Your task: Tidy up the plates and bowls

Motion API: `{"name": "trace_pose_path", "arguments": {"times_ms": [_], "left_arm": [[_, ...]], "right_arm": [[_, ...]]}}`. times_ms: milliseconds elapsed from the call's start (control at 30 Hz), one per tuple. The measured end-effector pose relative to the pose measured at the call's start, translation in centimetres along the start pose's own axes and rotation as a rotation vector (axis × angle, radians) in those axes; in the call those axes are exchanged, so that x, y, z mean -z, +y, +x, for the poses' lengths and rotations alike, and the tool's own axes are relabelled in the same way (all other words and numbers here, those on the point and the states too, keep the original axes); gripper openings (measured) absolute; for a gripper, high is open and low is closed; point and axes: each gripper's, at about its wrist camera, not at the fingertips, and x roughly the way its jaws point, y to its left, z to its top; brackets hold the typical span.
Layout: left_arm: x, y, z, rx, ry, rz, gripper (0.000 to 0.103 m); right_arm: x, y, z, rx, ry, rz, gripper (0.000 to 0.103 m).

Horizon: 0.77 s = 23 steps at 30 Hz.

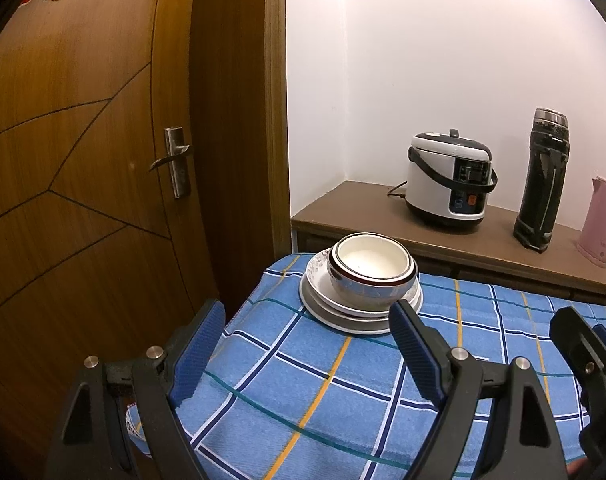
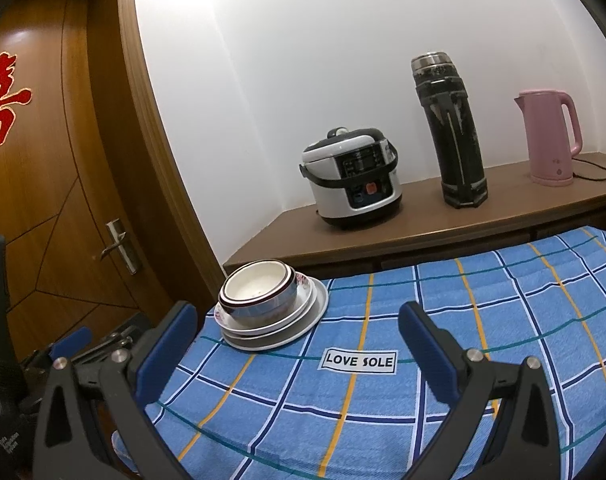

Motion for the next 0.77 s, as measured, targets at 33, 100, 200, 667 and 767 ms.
{"name": "trace_pose_path", "arguments": {"times_ms": [33, 100, 200, 667, 767], "left_arm": [[0.0, 0.0, 0.0, 0.001, 0.001, -0.001, 0.086], [0.0, 0.0, 0.1, 0.001, 0.002, -0.001, 0.086], [0.0, -0.1, 0.1, -0.001, 0.005, 0.001, 0.086], [0.2, -0.7, 0.8, 0.012, 0.028, 0.009, 0.086], [0.3, -1.0, 0.7, -0.007, 0.02, 0.016, 0.086]], "right_arm": [[0.0, -0.1, 0.0, 0.0, 0.001, 0.001, 0.103], [0.0, -0.2, 0.0, -0.002, 0.003, 0.003, 0.103], [0.0, -0.3, 0.0, -0.003, 0.006, 0.004, 0.103], [0.2, -1.0, 0.1, -0.005, 0.012, 0.017, 0.103], [0.2, -1.1, 0.1, -0.003, 0.015, 0.022, 0.103]]}}
